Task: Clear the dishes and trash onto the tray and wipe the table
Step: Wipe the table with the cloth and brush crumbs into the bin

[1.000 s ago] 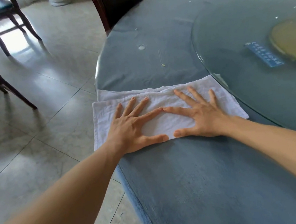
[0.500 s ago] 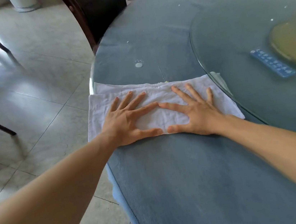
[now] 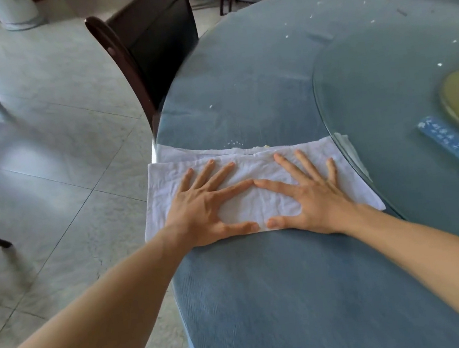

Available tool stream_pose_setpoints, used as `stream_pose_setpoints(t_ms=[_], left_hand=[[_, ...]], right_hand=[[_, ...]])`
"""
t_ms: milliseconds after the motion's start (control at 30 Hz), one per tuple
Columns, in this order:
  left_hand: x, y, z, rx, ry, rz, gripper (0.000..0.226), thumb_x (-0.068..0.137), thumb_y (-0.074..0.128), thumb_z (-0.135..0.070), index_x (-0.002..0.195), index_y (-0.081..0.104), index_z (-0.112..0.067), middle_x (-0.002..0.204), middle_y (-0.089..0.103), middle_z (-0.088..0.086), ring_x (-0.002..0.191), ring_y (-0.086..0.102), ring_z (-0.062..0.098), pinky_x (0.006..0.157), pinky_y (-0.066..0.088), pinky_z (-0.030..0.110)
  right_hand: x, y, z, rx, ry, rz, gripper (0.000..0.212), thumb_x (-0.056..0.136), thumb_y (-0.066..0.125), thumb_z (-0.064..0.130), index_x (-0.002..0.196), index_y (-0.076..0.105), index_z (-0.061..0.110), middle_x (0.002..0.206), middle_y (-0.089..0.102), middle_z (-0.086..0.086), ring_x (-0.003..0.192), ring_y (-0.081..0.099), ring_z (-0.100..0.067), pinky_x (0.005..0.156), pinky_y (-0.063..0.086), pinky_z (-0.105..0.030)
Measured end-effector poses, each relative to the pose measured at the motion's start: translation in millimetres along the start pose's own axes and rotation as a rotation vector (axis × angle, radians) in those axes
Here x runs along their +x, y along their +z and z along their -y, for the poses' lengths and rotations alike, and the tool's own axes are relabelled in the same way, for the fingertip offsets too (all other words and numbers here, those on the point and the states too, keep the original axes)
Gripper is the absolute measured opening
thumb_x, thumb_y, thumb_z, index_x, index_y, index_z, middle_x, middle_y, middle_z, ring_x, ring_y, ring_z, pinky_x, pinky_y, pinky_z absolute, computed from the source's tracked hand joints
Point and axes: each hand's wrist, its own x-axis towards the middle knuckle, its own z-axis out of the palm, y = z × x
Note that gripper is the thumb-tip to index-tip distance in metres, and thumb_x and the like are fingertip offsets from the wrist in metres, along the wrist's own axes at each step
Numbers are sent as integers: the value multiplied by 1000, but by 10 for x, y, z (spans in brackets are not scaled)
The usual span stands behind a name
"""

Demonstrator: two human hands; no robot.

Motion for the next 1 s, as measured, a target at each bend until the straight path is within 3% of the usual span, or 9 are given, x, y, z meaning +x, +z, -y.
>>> stream_pose_setpoints(t_ms=[667,833,1000], left_hand=[[1427,-354,1090,2,122,62,89,67,24,-102,148,5,-69,169,-2,-21,156,-12,13,126,-7,48],[1861,-416,1363,-13,172,104,90,68,30,-101,148,2,-68,169,-5,-19,156,-15,15,125,-10,48],[2272,-478,1601,-7,220,141,92,66,30,-101,147,1,-70,168,-7,-21,155,-17,13,125,-10,46]], right_hand=[[1370,-399,-55,42,172,-38,78,62,15,105,133,-11,86,168,-28,19,156,-26,-23,114,-9,-77],[1752,-496,-135,3,226,-9,88,54,1,109,136,-15,83,165,-33,19,155,-29,-21,116,-6,-76],[2029,-603,-174,19,280,-7,88,55,1,109,137,-14,82,165,-34,20,156,-29,-22,116,-5,-76]])
